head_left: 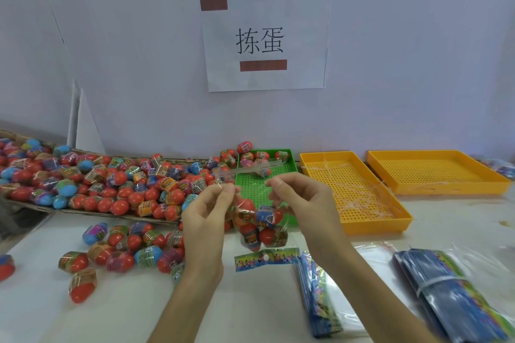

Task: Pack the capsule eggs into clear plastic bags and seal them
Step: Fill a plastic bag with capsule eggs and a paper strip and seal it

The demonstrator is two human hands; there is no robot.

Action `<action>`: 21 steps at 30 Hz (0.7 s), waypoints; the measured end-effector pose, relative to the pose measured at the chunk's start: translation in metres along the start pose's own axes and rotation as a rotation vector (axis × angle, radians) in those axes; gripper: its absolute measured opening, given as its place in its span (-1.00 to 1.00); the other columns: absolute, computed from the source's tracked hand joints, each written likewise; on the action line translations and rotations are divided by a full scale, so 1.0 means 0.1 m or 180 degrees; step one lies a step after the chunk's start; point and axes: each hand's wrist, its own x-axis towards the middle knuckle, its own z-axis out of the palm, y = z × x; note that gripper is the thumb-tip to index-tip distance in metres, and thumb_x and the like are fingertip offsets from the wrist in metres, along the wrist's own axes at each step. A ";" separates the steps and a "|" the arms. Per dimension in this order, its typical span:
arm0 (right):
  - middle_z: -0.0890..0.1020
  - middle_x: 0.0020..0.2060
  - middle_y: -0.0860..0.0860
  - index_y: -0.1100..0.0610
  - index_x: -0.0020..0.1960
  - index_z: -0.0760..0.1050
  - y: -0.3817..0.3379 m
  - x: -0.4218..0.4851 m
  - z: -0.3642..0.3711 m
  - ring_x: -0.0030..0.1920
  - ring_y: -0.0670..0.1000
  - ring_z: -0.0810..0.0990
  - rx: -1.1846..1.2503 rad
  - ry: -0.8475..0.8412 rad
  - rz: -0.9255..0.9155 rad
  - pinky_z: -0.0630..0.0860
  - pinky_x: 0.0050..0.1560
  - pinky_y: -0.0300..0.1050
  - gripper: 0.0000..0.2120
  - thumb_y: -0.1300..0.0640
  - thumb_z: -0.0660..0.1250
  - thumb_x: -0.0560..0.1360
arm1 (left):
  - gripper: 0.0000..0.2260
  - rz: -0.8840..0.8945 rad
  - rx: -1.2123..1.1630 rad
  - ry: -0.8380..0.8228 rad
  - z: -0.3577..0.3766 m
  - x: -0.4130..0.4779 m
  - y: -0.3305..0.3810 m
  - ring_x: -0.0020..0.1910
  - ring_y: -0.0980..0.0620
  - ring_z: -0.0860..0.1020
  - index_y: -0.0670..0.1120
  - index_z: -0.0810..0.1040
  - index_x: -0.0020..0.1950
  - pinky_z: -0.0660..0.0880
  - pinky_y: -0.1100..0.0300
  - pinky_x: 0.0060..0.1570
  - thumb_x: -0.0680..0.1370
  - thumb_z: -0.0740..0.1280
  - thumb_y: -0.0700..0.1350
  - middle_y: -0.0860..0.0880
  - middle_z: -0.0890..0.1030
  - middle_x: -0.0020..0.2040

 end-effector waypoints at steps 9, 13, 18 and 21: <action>0.64 -0.34 0.01 0.05 -0.18 0.68 0.00 0.02 -0.02 -0.30 -0.07 0.60 0.0142 0.0239 0.0114 0.54 -0.24 -0.24 -0.85 0.17 0.41 0.55 | -0.78 -0.0150 -0.0315 0.0091 0.00 0.02 0.01 -0.25 0.06 0.65 -0.10 0.72 -0.06 0.58 0.23 -0.23 0.58 0.34 -0.01 -0.10 0.69 -0.21; 0.65 -0.34 -0.02 0.01 -0.20 0.67 -0.01 0.03 -0.02 -0.29 -0.08 0.61 0.0071 0.0243 0.0103 0.56 -0.24 -0.28 -0.84 0.14 0.42 0.55 | -0.64 -0.0219 -0.0315 -0.0256 -0.03 0.02 0.02 -0.15 -0.03 0.65 -0.09 0.71 0.04 0.58 0.12 -0.13 0.44 0.38 0.14 -0.11 0.68 -0.13; 0.66 -0.32 0.03 0.06 -0.17 0.67 0.00 0.02 -0.02 -0.30 -0.04 0.61 -0.0035 0.0144 0.0079 0.55 -0.23 -0.13 -0.87 0.14 0.42 0.55 | -0.85 -0.0229 -0.0377 -0.0236 -0.05 0.04 -0.02 -0.23 0.03 0.63 -0.05 0.74 -0.11 0.53 0.10 -0.14 0.45 0.42 -0.03 -0.06 0.66 -0.21; 0.68 -0.26 -0.04 0.01 -0.10 0.65 0.04 0.02 -0.01 -0.26 -0.07 0.64 -0.0252 0.0178 0.0077 0.59 -0.19 -0.15 -0.93 0.09 0.42 0.56 | -0.87 -0.0270 -0.0322 -0.0145 -0.08 0.07 -0.04 -0.02 -0.26 0.65 -0.07 0.73 -0.08 0.60 -0.15 0.01 0.51 0.41 -0.06 -0.15 0.70 -0.09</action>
